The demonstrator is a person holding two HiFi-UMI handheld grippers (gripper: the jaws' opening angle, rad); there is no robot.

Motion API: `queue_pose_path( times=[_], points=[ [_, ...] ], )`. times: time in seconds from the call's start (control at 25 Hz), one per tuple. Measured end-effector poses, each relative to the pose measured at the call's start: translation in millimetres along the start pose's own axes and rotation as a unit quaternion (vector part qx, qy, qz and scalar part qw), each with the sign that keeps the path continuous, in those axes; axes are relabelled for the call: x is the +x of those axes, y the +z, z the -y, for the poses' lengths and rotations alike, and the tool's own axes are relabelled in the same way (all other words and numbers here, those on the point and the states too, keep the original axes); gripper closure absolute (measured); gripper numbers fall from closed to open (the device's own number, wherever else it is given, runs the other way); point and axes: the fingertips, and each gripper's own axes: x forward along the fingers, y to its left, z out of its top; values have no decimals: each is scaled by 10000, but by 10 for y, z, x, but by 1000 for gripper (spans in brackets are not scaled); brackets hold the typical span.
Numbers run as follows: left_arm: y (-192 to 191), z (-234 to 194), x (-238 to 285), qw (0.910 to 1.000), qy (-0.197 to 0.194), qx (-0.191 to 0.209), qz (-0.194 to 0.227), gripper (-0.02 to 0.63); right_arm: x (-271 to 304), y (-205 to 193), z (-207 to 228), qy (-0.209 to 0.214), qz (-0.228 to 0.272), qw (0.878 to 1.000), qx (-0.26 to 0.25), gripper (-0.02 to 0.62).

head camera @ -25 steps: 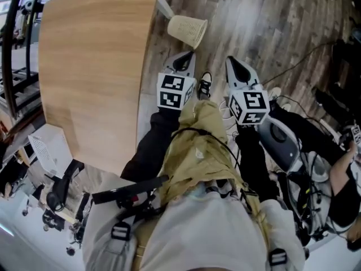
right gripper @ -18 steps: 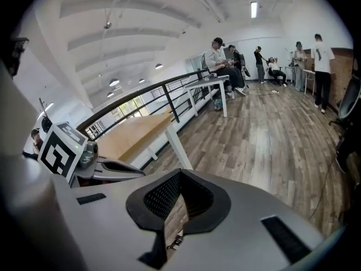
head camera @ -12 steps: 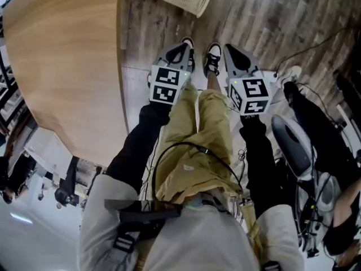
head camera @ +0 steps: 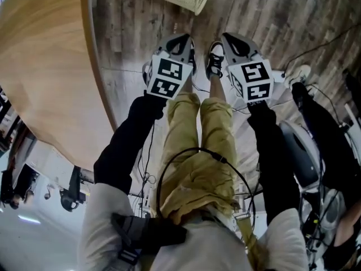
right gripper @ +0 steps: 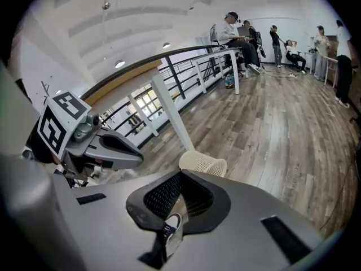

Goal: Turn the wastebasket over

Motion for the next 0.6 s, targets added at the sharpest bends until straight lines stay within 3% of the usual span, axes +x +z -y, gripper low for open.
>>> queue_pose_path(
  times=[0.28, 0.48, 0.6],
  points=[
    [-132, -161, 300, 9960, -173, 761, -433, 609, 289, -36, 224, -32, -158, 9999, -24, 576],
    [-111, -418, 830, 9985, -189, -48, -505, 609, 615, -125, 411, -13, -281, 9996, -42, 575],
    [-111, -563, 1141, 9982, -72, -255, -530, 609, 848, -229, 534, 8, -382, 9993, -47, 575]
  ],
)
